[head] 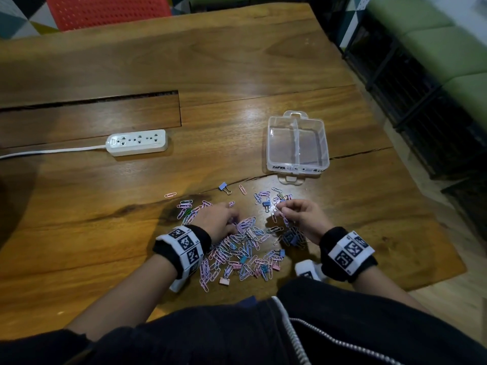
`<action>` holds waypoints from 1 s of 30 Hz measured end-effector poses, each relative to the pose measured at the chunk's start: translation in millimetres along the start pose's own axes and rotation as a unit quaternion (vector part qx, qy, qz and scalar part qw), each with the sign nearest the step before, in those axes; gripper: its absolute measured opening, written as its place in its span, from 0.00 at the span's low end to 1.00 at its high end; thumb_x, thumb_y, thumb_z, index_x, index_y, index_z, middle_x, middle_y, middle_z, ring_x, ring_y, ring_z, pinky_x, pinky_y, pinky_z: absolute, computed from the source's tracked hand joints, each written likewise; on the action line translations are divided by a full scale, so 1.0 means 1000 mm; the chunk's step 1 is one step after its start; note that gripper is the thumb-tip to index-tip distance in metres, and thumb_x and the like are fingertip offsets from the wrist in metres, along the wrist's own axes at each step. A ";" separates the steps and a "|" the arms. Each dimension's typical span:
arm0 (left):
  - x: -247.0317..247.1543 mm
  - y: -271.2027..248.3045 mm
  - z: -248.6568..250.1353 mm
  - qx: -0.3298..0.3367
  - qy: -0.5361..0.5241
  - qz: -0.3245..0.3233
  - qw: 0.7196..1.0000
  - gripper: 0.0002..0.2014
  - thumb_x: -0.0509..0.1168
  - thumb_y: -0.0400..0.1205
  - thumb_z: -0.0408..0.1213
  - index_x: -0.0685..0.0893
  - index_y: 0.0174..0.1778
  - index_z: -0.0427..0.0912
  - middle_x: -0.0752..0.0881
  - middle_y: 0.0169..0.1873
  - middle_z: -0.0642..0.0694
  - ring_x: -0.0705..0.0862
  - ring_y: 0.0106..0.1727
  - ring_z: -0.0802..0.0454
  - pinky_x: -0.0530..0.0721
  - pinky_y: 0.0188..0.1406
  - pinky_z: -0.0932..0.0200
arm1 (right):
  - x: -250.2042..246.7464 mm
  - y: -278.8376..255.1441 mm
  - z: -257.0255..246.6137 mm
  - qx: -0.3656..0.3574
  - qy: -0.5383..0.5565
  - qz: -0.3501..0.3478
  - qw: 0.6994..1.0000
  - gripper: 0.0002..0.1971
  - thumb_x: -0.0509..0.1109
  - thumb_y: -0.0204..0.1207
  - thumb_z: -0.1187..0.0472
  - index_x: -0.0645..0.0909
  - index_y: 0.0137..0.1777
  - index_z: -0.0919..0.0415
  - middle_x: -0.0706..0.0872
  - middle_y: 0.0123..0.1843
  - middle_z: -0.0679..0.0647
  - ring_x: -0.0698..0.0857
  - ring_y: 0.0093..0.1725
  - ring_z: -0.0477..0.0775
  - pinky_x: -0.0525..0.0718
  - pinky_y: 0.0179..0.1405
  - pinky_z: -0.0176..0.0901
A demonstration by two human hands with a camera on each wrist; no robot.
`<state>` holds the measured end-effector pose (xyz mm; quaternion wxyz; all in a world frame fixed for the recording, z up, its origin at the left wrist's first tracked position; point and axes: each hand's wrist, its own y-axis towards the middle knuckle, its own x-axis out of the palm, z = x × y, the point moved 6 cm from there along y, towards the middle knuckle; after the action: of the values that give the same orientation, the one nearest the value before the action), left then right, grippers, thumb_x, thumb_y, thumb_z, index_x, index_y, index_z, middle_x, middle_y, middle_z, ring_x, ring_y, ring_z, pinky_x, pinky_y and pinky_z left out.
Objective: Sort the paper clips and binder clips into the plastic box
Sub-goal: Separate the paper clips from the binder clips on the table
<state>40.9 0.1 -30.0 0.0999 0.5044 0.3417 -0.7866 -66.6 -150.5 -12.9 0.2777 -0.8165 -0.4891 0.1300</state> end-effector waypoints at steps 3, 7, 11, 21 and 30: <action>0.002 -0.001 0.005 0.008 0.022 -0.013 1.000 0.17 0.60 0.81 0.50 0.78 0.60 0.44 0.79 0.58 0.45 0.79 0.59 0.48 0.78 0.57 0.54 | 0.004 -0.006 0.009 0.089 0.092 -0.023 0.992 0.09 0.57 0.79 0.72 0.76 0.42 0.65 0.82 0.37 0.56 0.79 0.33 0.48 0.74 0.27 0.34; 0.002 -0.003 0.000 0.003 -0.071 -0.044 0.996 0.17 0.56 0.83 0.51 0.78 0.53 0.40 0.74 0.49 0.44 0.75 0.51 0.50 0.75 0.55 0.56 | 0.008 -0.006 0.020 0.150 0.135 -0.025 0.979 0.11 0.52 0.82 0.69 0.76 0.45 0.62 0.79 0.34 0.54 0.74 0.27 0.46 0.69 0.25 0.34; 0.000 -0.004 -0.002 -0.013 -0.285 -0.051 0.957 0.10 0.50 0.87 0.38 0.69 0.41 0.40 0.70 0.41 0.46 0.71 0.45 0.50 0.74 0.40 0.65 | 0.015 -0.008 0.024 0.157 0.130 -0.046 0.978 0.13 0.51 0.82 0.64 0.77 0.44 0.61 0.74 0.33 0.53 0.73 0.33 0.48 0.75 0.34 0.42; 0.012 -0.011 -0.002 -0.067 -0.707 -0.076 0.700 0.19 0.52 0.84 0.44 0.69 0.27 0.42 0.76 0.18 0.53 0.67 0.13 0.60 0.62 0.12 0.71 | 0.026 -0.004 0.020 -0.018 -0.220 -0.010 0.975 0.10 0.60 0.80 0.62 0.72 0.36 0.55 0.80 0.36 0.51 0.78 0.33 0.47 0.77 0.39 0.40; 0.004 -0.018 -0.008 -0.098 -0.409 -0.021 0.907 0.13 0.46 0.87 0.36 0.76 0.49 0.43 0.76 0.36 0.50 0.73 0.32 0.55 0.73 0.29 0.64 | 0.039 -0.013 0.023 -0.124 -0.488 -0.048 0.863 0.10 0.53 0.80 0.73 0.75 0.53 0.66 0.73 0.36 0.45 0.75 0.39 0.47 0.74 0.54 0.45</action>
<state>36.0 19.5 -27.5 0.2632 0.1190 0.3564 -0.8886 -68.5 -104.0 -21.8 -0.0940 -0.6516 -0.6129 0.4371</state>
